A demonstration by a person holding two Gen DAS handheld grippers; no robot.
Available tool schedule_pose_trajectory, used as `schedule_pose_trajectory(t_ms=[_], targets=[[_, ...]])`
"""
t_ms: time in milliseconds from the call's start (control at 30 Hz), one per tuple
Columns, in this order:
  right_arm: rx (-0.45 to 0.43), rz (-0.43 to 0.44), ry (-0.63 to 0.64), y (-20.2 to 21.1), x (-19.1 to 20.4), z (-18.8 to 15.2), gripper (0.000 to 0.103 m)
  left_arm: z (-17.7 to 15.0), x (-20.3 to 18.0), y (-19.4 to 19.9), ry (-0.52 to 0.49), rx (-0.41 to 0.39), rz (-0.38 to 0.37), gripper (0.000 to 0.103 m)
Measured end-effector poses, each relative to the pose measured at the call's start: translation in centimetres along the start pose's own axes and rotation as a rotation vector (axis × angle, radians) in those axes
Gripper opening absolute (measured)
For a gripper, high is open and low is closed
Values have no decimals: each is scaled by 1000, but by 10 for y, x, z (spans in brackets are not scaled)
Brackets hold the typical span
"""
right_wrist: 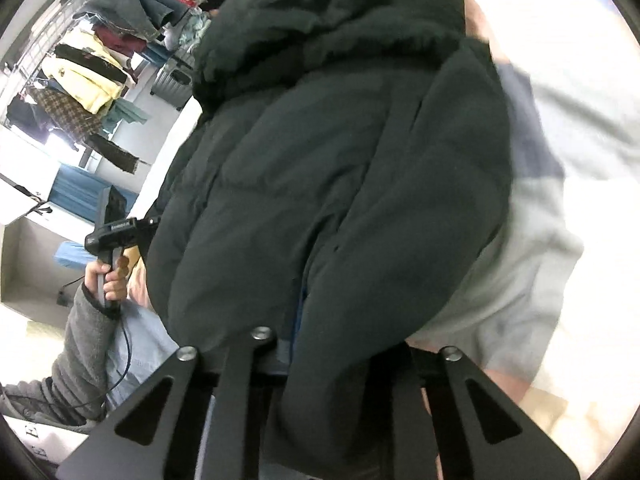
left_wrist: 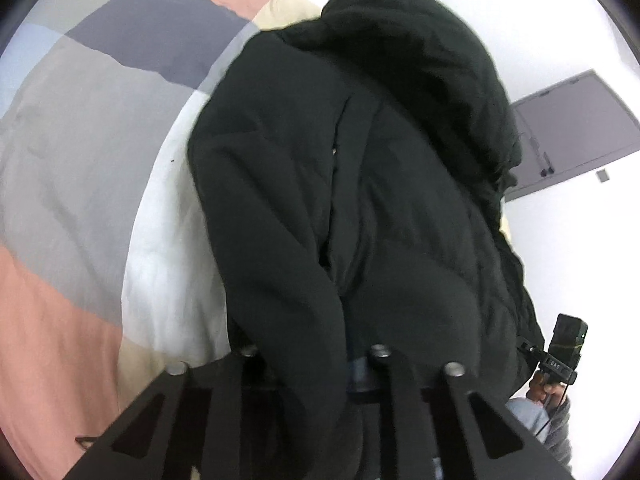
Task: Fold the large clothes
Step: 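Lift the hem with both grippers and fold it over toward the collar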
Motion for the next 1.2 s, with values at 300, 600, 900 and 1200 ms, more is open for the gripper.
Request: schedule_pose_trajectory(t_ms=[300, 600, 900, 1200], targets=[[-158, 15, 67, 60, 56, 20, 9, -14, -7, 71, 136, -121, -34, 5], [-246, 69, 77, 123, 78, 1, 9, -35, -22, 133, 135, -207, -21, 3], [-298, 88, 72, 166, 98, -51, 7, -76, -47, 181, 88, -258, -46, 3], [-390, 122, 32, 211, 118, -66, 7, -96, -73, 247, 65, -351, -130, 3]])
Point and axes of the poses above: each gripper's, at about its wrist camera, not at the fingertips, and y roughly against the way its jaws point, x to its left, z to its top, the point moved 3 cm from there along -y, roughly the way its jaws point, and after that the axes turned 5 degrees about -y, right-handed, at the moved point
